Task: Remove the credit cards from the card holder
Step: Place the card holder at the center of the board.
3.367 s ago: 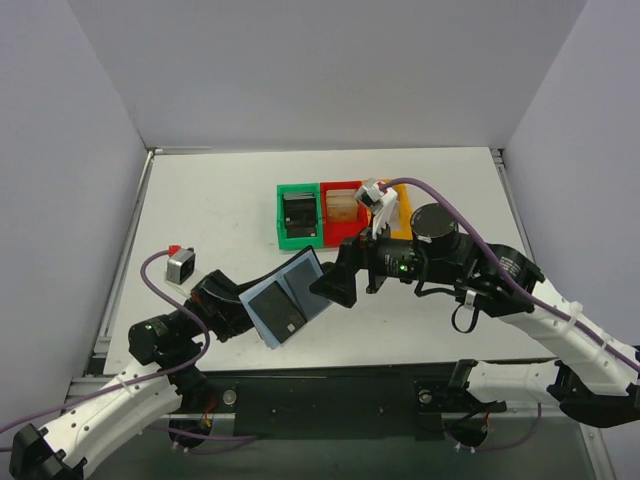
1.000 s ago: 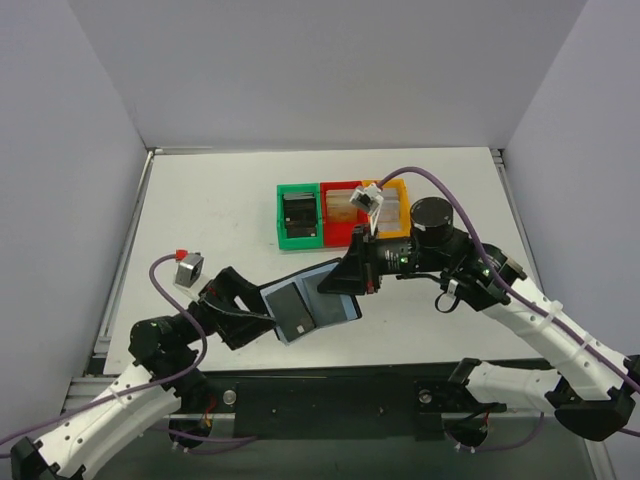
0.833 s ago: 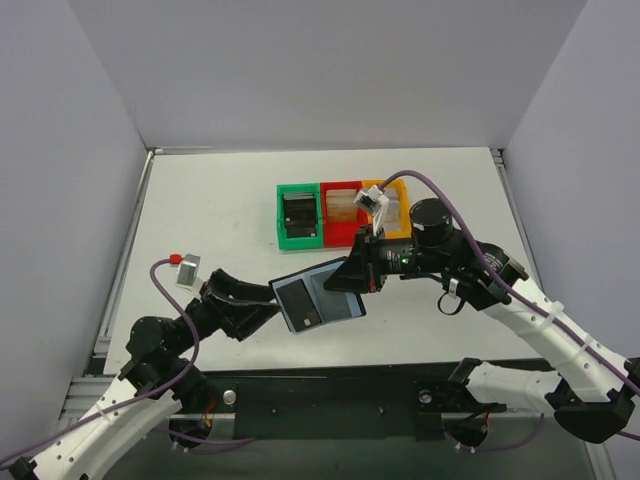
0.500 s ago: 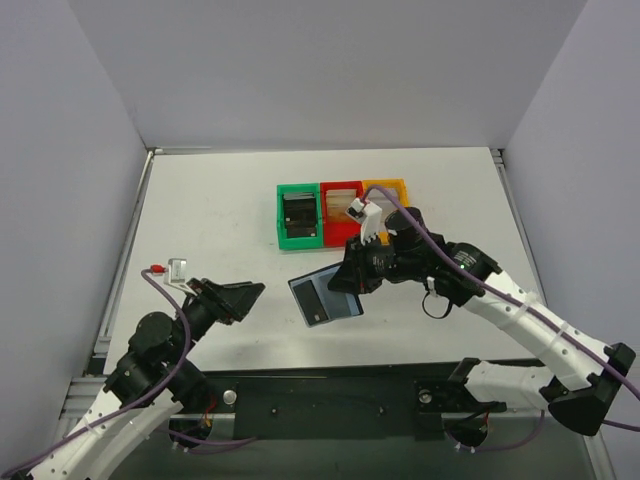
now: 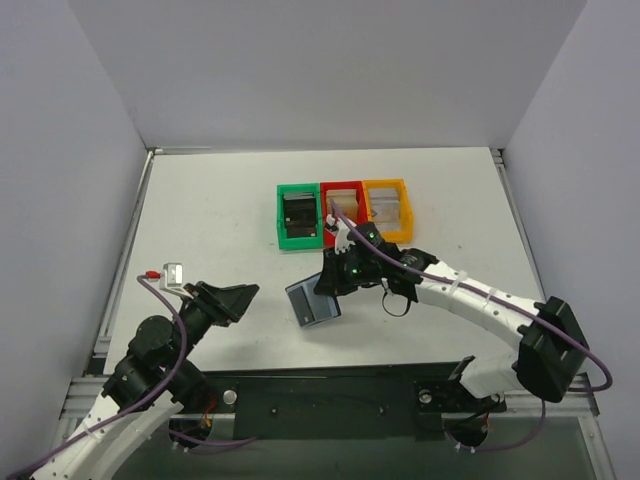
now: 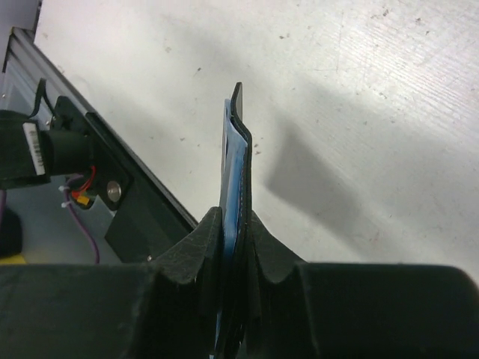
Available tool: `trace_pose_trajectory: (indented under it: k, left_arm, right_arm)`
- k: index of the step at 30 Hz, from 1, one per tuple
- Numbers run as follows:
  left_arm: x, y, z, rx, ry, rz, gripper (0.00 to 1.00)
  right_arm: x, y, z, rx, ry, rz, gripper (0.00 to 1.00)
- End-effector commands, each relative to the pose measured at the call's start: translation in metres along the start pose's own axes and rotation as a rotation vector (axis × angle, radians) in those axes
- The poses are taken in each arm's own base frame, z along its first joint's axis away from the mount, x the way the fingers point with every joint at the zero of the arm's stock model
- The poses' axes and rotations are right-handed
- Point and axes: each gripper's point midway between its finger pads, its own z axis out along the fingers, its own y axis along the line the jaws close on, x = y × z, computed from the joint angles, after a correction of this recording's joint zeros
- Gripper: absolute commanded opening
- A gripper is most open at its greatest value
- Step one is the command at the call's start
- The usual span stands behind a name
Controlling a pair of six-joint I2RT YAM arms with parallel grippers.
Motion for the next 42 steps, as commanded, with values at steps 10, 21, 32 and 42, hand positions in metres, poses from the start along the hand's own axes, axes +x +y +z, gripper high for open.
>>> trace_pose_trajectory:
  k: [10,21,32,42]
  left_arm:
    - [0.000,0.004,-0.001,-0.009,-0.006,0.006,0.67]
    - [0.003,0.008,0.004,-0.020,-0.003,0.015,0.67]
    - [0.007,0.011,0.006,-0.045,0.031,0.051,0.68]
    - [0.067,0.002,0.040,0.068,0.270,0.018,0.48]
  right_arm:
    - [0.005,-0.058,0.053,0.115,-0.075,0.140,0.00]
    - [0.032,-0.104,0.038,0.255,-0.028,0.185,0.20]
    - [0.031,-0.132,-0.011,0.421,-0.056,0.173,0.56]
    - [0.025,-0.042,0.008,0.146,0.022,0.068,0.28]
